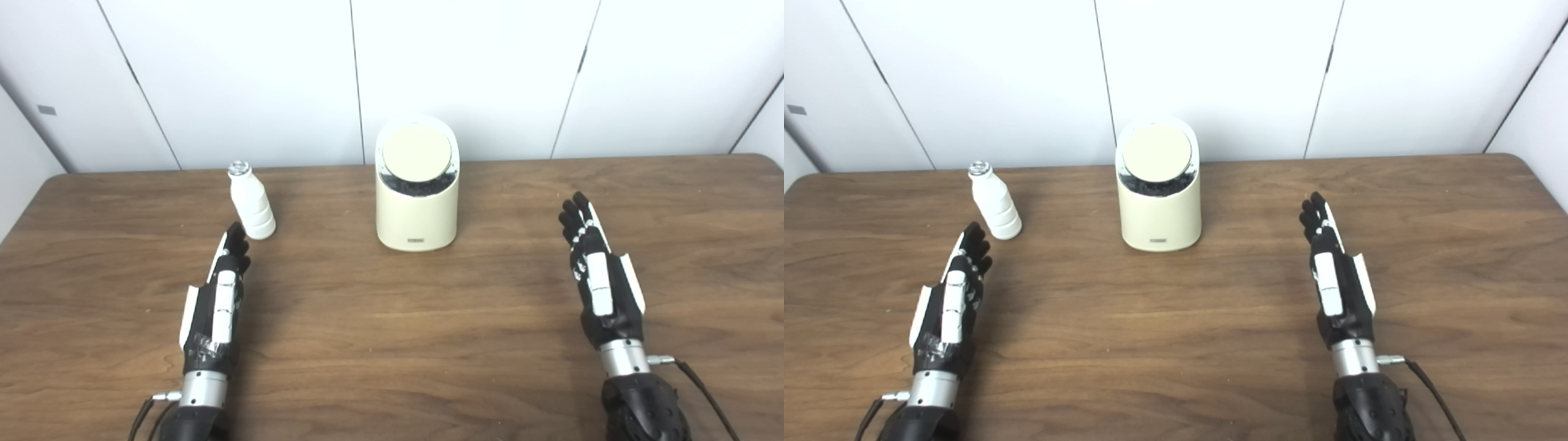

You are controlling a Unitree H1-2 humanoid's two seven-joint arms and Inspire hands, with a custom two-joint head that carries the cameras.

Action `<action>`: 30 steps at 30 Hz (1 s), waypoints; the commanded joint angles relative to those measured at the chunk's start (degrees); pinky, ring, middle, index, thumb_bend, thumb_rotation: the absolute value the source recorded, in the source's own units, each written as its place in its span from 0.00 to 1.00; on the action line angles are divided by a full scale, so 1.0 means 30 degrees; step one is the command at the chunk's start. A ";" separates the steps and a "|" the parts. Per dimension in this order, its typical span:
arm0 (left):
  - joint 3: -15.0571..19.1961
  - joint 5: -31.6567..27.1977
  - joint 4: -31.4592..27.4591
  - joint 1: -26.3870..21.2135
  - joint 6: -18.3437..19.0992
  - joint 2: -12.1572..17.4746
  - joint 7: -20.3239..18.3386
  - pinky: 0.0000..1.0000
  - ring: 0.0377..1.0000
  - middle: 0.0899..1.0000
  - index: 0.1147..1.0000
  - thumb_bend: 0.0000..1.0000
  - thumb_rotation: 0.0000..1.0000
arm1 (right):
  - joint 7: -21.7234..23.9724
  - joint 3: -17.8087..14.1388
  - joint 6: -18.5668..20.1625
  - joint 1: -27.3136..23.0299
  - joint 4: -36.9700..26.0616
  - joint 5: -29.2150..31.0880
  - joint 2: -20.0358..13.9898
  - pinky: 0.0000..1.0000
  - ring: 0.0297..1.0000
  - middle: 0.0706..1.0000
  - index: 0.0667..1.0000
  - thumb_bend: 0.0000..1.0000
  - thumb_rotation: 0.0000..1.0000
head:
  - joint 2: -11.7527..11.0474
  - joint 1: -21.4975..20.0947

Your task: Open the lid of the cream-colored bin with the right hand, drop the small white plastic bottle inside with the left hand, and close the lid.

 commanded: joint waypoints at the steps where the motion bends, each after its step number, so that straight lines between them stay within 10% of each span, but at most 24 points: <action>1: -0.0202 -0.0051 0.1079 0.0380 -0.0524 -0.0130 -0.0179 1.00 1.00 1.00 1.00 0.47 0.98 | -0.0486 0.0151 0.0193 0.1008 0.1027 -0.0998 0.0009 0.98 0.97 0.97 0.97 0.63 0.95 | -0.0031 0.0061; 30: -0.0396 0.0113 0.1379 0.0359 -0.0771 -0.0643 0.0007 1.00 0.99 0.99 0.99 0.45 0.95 | -0.0900 0.1321 0.5373 -0.5643 -0.0536 -0.6137 -0.1975 0.91 0.92 0.93 0.96 0.78 0.71 | -0.0210 -0.0633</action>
